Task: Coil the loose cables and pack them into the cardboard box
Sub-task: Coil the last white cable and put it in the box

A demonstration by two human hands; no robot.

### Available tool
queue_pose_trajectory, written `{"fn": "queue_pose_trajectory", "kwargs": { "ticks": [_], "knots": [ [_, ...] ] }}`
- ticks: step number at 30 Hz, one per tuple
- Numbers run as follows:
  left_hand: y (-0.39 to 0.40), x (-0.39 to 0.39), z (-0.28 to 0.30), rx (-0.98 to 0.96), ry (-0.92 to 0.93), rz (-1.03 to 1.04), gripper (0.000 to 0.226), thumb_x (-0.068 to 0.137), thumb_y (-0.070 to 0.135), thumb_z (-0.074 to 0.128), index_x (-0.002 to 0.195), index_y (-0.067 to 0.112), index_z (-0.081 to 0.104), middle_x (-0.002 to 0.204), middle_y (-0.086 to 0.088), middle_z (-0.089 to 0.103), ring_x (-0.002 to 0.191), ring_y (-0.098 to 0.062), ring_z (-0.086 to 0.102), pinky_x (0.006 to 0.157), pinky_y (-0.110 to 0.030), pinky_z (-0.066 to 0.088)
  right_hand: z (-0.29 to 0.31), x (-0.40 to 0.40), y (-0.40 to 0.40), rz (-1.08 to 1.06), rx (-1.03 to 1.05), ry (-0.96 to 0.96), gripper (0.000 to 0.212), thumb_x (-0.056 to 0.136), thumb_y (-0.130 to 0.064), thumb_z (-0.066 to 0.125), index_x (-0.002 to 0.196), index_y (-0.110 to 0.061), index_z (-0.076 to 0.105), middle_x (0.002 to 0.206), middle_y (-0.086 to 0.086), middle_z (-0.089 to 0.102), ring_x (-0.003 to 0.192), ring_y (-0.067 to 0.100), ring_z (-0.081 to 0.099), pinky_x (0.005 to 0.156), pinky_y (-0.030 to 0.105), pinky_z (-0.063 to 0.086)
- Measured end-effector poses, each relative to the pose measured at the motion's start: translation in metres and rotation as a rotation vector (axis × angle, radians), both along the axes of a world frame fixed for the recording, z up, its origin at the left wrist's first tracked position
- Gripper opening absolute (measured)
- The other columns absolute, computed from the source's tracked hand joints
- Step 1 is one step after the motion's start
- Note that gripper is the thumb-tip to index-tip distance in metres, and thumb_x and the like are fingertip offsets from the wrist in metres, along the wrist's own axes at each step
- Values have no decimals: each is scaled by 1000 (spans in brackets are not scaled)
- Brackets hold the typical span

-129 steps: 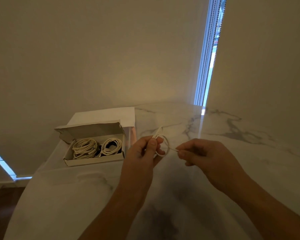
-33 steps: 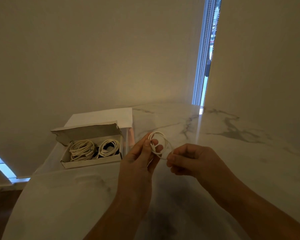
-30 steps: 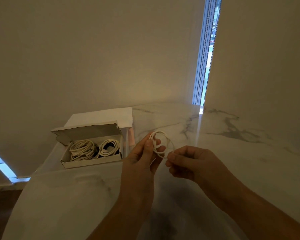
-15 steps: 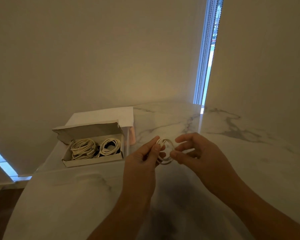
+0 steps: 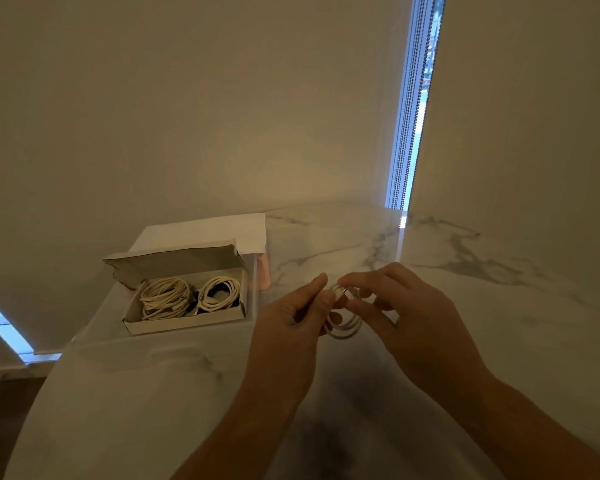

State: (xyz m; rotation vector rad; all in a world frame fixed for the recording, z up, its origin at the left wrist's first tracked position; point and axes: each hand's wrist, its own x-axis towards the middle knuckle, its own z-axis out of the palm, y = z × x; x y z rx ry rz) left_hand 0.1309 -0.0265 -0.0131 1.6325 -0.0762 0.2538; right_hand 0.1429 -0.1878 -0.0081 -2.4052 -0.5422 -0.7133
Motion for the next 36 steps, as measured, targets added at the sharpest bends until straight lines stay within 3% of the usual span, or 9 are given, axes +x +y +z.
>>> {"fn": "queue_pose_trajectory", "kwargs": {
  "ticks": [7, 11, 14, 19, 24, 27, 30, 33, 36],
  "knots": [
    [1, -1, -1, 71, -19, -9, 31, 96, 24, 57, 126, 27, 63, 98, 7, 75, 88, -2, 70, 78, -18, 57, 2, 1, -2, -37, -30, -51, 30, 92, -50, 41, 105, -33, 63, 90, -14, 65, 66, 5, 59, 61, 16, 51],
    [0, -1, 0, 85, -22, -28, 27, 95, 24, 59, 119, 21, 69, 99, 8, 75, 90, -1, 70, 76, -18, 57, 4, -1, -2, -95, 47, -12, 28, 90, -50, 41, 103, -35, 60, 83, -20, 61, 65, 1, 58, 63, 8, 41],
    [-1, -1, 0, 124, -21, -54, 26, 95, 25, 58, 118, 22, 68, 100, 12, 73, 92, 2, 69, 76, -15, 56, 5, -4, -2, -96, 145, 25, 26, 88, -51, 40, 101, -37, 58, 79, -23, 63, 64, -3, 60, 61, 8, 44],
    [2, 2, 0, 170, -24, -74, 27, 96, 23, 58, 121, 22, 68, 105, 10, 73, 94, 2, 68, 80, -15, 55, 3, -1, -2, -133, 254, 92, 14, 91, -41, 54, 104, -37, 58, 80, -15, 69, 63, 0, 63, 53, 5, 46],
    [6, 1, 3, 115, -25, -75, 21, 96, 18, 59, 109, 28, 71, 96, 9, 75, 88, -2, 70, 78, -18, 57, 6, -2, -2, -75, 334, 154, 9, 89, -36, 63, 98, -35, 62, 85, -20, 67, 74, -5, 64, 64, 2, 46],
    [8, 1, 6, 106, -36, -82, 20, 96, 17, 57, 105, 31, 68, 94, 14, 72, 86, 3, 69, 71, -11, 53, 6, 0, -2, -14, 447, 256, 8, 89, -30, 66, 96, -30, 63, 88, -16, 69, 76, -1, 68, 68, 12, 54],
    [11, 2, 9, 136, -59, -72, 21, 97, 16, 57, 112, 26, 69, 97, 16, 70, 90, 7, 67, 70, -10, 52, 10, -1, 1, 57, 602, 380, 8, 89, -21, 68, 96, -20, 65, 87, -5, 73, 77, 11, 72, 68, 26, 61],
    [20, 2, 14, 233, -112, -41, 23, 96, 19, 60, 114, 28, 69, 96, 24, 66, 91, 11, 65, 74, -9, 52, 17, -5, 6, 113, 717, 446, 7, 86, -14, 70, 92, -14, 67, 86, 1, 74, 78, 15, 73, 67, 27, 60],
    [35, 2, 21, 393, -168, 37, 21, 92, 25, 65, 110, 34, 70, 91, 29, 65, 91, 18, 59, 77, 0, 43, 25, -7, 16, 158, 793, 519, 7, 85, -12, 71, 90, -9, 67, 86, 6, 75, 79, 19, 73, 70, 30, 60]
  ]
}}
